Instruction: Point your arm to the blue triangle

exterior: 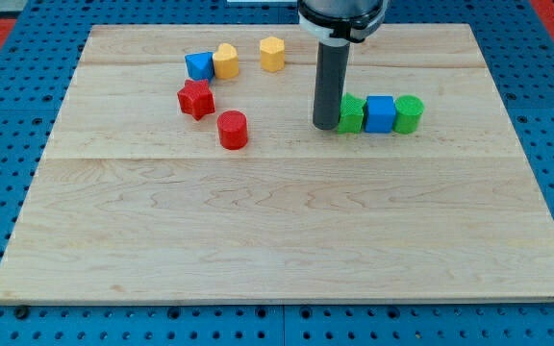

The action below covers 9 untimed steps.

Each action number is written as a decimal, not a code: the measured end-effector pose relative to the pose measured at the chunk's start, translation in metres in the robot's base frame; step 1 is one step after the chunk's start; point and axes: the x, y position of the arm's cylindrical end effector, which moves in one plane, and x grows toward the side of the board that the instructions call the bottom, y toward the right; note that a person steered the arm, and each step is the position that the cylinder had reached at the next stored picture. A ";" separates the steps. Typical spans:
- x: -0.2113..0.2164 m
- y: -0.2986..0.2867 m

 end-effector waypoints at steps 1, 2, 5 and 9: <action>0.000 -0.022; -0.001 -0.055; -0.065 -0.062; -0.183 -0.031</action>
